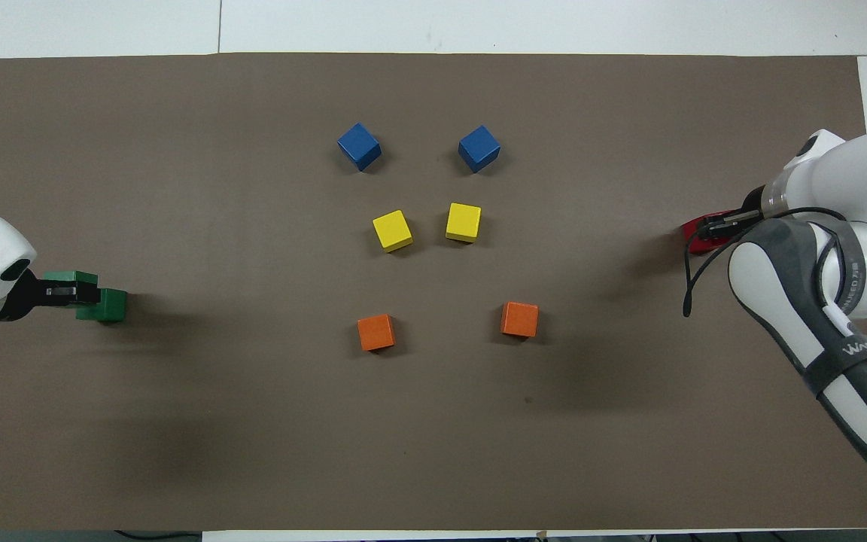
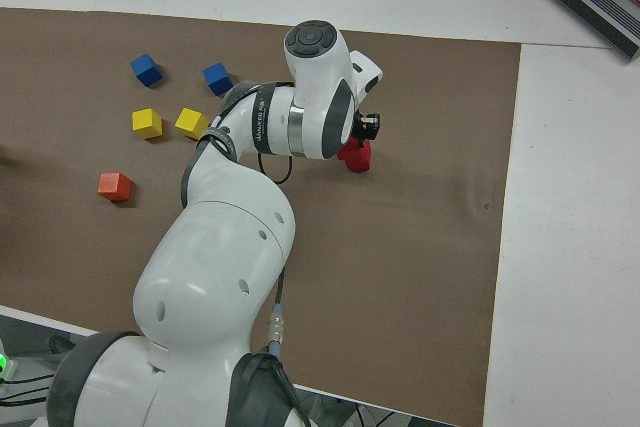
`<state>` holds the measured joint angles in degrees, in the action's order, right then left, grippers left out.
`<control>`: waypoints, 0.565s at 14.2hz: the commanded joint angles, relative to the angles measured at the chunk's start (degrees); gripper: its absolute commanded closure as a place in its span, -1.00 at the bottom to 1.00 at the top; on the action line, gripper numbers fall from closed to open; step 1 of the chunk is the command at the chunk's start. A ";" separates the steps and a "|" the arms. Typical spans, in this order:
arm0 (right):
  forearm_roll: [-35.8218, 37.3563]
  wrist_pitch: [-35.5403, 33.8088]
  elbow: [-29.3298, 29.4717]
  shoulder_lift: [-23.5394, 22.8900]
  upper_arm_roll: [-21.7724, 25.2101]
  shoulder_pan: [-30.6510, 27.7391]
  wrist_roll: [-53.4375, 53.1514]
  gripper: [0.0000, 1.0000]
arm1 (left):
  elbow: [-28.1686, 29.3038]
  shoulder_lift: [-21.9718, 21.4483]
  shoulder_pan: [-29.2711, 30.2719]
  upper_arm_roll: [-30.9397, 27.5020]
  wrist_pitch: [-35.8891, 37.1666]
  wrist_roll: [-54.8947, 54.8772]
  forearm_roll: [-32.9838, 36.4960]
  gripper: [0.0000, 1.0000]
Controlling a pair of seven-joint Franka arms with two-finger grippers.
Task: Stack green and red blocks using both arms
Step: 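Lower the green block onto the other green block and open the left gripper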
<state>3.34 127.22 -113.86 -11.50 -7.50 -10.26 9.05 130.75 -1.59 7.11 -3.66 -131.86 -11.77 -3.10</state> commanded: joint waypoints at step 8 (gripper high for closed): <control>-0.79 1.45 -0.49 -0.02 -0.15 -1.08 -0.44 1.00 | 3.63 -0.35 0.54 0.49 -5.51 0.79 -0.77 1.00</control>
<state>3.34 127.30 -113.85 -11.50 -7.30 -10.68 9.05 132.96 -1.38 7.11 -3.57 -135.08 -11.02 -3.12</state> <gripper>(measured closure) 0.454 0.454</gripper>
